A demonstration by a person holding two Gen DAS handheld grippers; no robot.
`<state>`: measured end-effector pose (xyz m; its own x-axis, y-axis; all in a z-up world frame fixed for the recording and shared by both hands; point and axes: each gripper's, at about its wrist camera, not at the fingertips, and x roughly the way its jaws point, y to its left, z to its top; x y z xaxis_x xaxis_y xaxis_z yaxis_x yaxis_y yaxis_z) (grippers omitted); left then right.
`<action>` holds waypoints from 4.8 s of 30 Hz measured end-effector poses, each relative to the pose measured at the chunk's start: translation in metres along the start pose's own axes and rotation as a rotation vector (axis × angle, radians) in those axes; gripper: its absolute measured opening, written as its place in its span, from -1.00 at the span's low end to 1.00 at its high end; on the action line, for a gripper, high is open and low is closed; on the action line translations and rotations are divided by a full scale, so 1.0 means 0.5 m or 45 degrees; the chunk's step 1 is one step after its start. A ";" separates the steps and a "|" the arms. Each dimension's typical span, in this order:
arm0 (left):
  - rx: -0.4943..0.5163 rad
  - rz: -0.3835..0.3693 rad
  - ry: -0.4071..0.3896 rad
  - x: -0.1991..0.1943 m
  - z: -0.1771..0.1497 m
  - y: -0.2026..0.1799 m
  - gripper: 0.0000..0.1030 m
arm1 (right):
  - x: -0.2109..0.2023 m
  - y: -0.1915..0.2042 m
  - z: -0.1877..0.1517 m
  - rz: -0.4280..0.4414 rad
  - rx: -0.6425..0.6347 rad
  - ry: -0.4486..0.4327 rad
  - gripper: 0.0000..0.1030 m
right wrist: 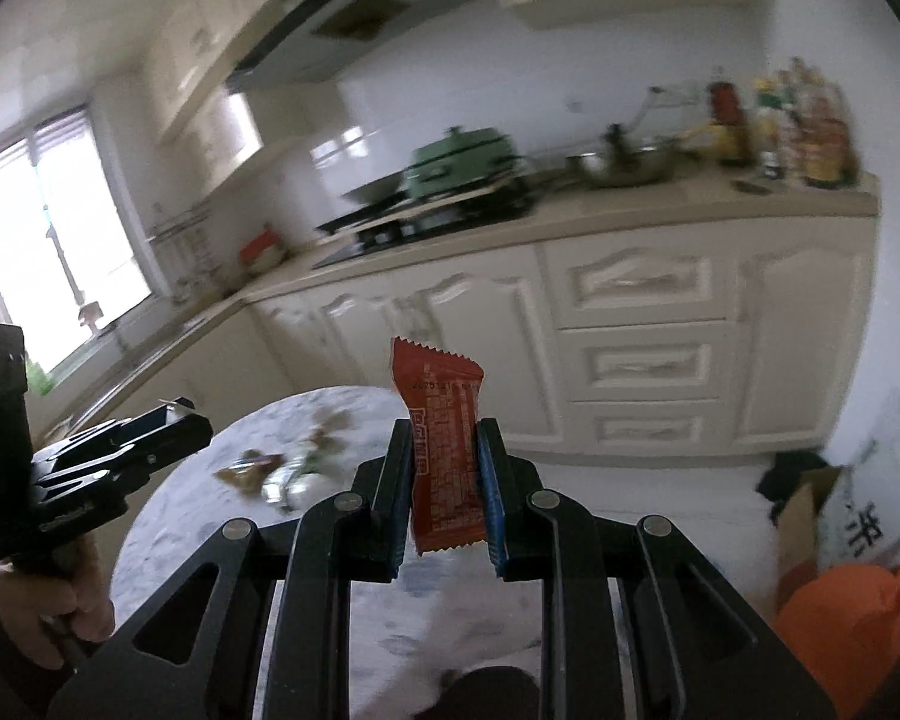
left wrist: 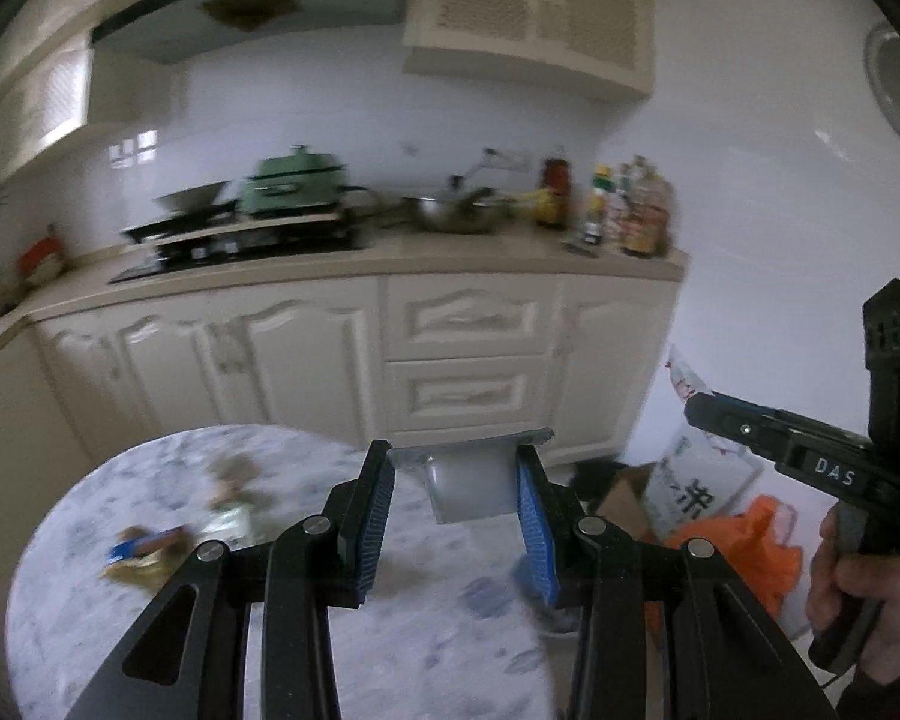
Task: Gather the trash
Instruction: 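Carry both items to the blue bucket and open both tools over it, then swing both tools back from the bucket to the table, then grasp the yellow bread packet with the left tool while the right tool grasps a white plastic bag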
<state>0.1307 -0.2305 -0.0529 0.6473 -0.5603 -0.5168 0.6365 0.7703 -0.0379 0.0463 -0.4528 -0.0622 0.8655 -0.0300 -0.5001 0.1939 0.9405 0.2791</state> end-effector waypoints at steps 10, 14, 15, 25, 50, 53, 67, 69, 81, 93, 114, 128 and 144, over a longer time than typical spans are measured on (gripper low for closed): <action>0.096 -0.229 0.172 0.279 0.062 -0.111 -0.30 | 0.022 -0.230 -0.023 -0.193 0.199 0.060 -0.61; 0.142 -0.274 0.289 0.421 0.076 -0.149 -0.30 | 0.076 -0.315 -0.057 -0.229 0.297 0.141 -0.61; 0.150 -0.282 0.329 0.466 0.083 -0.159 -0.30 | 0.091 -0.336 -0.071 -0.235 0.325 0.167 -0.61; 0.191 -0.306 0.612 0.784 0.100 -0.251 -0.27 | 0.237 -0.484 -0.140 -0.248 0.536 0.357 -0.54; 0.144 -0.128 0.435 0.693 0.122 -0.224 0.95 | 0.139 -0.403 -0.136 -0.376 0.619 0.263 1.00; 0.110 -0.119 0.370 0.574 0.117 -0.178 0.98 | 0.115 -0.357 -0.108 -0.370 0.575 0.226 1.00; -0.044 0.032 0.088 0.059 0.042 0.039 0.98 | 0.065 -0.037 -0.001 -0.294 0.253 0.106 1.00; -0.075 0.069 0.043 -0.004 0.023 0.071 0.98 | 0.067 0.021 0.007 -0.270 0.185 0.094 1.00; -0.234 0.305 -0.098 -0.254 -0.108 0.188 0.98 | 0.097 0.274 0.011 -0.131 -0.117 0.062 1.00; -0.366 0.518 -0.127 -0.354 -0.196 0.217 0.98 | 0.119 0.447 -0.041 -0.052 -0.337 0.070 1.00; -0.488 0.508 0.117 -0.243 -0.212 0.341 0.98 | 0.324 0.412 -0.141 -0.046 -0.323 0.410 1.00; -0.486 0.541 0.277 -0.008 -0.195 0.412 0.98 | 0.486 0.353 -0.164 -0.075 -0.368 0.558 0.84; -0.468 0.538 0.397 0.246 -0.204 0.513 0.55 | 0.549 0.376 -0.195 0.071 -0.445 0.622 -0.05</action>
<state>0.3306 -0.0709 -0.2132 0.6233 -0.1133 -0.7737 0.1319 0.9905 -0.0387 0.2751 -0.2511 -0.2270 0.5417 0.1033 -0.8342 -0.0803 0.9942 0.0710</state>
